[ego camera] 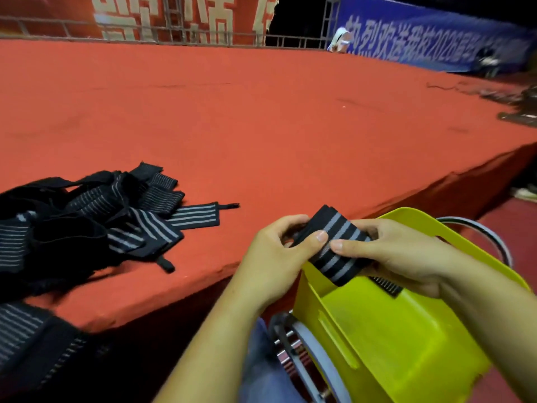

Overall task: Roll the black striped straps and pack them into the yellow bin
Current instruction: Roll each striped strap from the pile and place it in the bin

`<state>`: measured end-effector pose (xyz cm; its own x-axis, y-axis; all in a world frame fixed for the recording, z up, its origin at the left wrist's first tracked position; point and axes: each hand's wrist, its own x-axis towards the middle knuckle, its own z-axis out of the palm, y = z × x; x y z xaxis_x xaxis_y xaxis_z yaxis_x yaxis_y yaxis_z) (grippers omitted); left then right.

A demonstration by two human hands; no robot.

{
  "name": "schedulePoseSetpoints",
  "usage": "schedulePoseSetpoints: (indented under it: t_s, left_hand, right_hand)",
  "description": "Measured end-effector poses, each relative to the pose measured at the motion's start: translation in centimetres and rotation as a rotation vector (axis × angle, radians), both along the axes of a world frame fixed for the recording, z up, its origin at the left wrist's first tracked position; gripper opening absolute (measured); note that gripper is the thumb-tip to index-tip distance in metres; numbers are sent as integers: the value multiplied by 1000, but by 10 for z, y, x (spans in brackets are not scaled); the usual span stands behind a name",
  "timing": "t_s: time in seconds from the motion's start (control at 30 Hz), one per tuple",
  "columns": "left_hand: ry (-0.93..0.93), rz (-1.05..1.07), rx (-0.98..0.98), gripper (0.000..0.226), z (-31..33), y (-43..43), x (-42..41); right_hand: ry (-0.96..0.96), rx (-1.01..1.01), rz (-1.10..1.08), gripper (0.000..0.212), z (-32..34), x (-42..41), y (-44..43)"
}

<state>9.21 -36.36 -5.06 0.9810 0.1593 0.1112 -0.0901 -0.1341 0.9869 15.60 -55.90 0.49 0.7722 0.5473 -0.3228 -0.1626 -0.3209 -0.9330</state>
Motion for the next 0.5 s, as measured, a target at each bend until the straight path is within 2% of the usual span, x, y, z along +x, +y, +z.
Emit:
schedulePoseSetpoints:
  t_s: [0.13,0.27,0.4,0.5]
  left_hand:
    - [1,-52,149,32,-5,-2,1]
    - [-52,-62,385,30,-7,-2,0]
    - [-82,-84,499,39,-9,0,-3]
    - [-93,-89,511,42,-11,2,-2]
  right_hand:
    - [106,-38,-84,45,-9,14,-40]
    - [226,-176,-124,58,-28,27,-68]
    - [293,-299,-233,53,-41,39,-76]
    - [321,-355,-320,41,-49,52,-79]
